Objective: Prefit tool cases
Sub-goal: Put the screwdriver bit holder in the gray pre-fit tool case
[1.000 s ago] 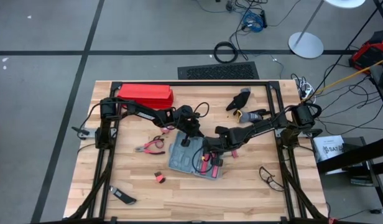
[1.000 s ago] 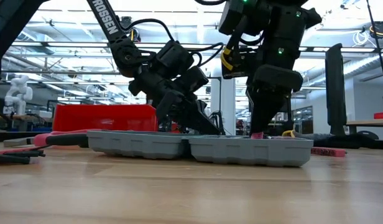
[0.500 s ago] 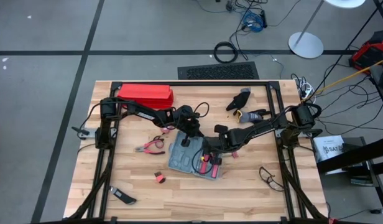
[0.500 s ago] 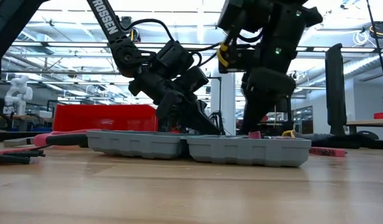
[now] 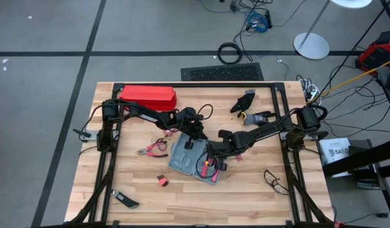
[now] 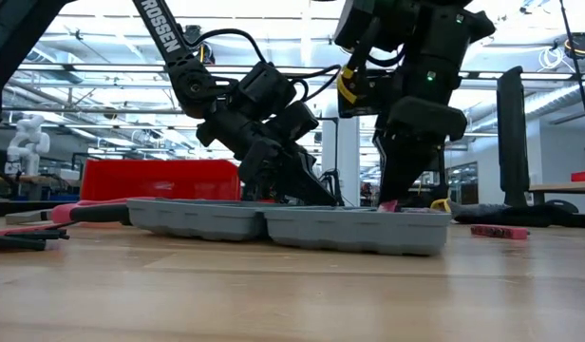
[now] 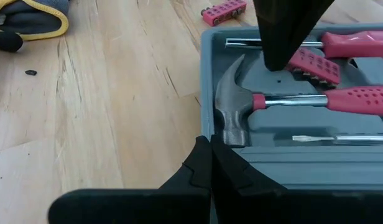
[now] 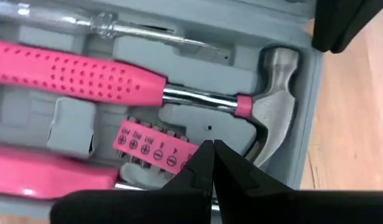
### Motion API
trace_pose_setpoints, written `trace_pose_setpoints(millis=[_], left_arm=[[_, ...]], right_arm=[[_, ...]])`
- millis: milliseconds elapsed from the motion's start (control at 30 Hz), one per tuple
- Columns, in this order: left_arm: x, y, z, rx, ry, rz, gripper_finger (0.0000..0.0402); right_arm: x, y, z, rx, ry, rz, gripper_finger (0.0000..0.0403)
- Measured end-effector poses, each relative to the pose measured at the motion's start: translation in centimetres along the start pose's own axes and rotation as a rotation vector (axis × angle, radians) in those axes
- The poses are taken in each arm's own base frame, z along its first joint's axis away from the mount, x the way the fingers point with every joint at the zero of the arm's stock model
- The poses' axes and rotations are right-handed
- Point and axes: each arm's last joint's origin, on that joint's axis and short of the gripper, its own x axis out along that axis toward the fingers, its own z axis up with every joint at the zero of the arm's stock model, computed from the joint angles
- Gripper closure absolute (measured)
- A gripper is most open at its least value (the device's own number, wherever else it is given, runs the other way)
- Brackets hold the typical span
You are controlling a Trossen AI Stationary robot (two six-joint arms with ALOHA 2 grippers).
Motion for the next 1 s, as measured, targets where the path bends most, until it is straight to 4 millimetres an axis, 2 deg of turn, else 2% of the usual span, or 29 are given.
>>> trace_pose_setpoints(millis=[500,733,867,1000], left_arm=[[0.0,0.0,0.0,0.001,0.000,0.000,0.0402],[0.0,0.0,0.0,0.001,0.000,0.000,0.0402],[0.0,0.0,0.0,0.002,0.001,-0.002,0.0402],[0.0,0.0,-0.1,0.006,0.005,0.005,0.0402]], right_arm=[[-0.1,0.3,1.0,-0.087,-0.118,-0.004,0.0403],[0.0,0.2,0.4,-0.068,-0.052,-0.019,0.0403],[0.4,0.7,0.5,-0.075,-0.090,0.079,0.0403],[0.7,0.9,0.2,-0.087,-0.102,0.101,0.0403]])
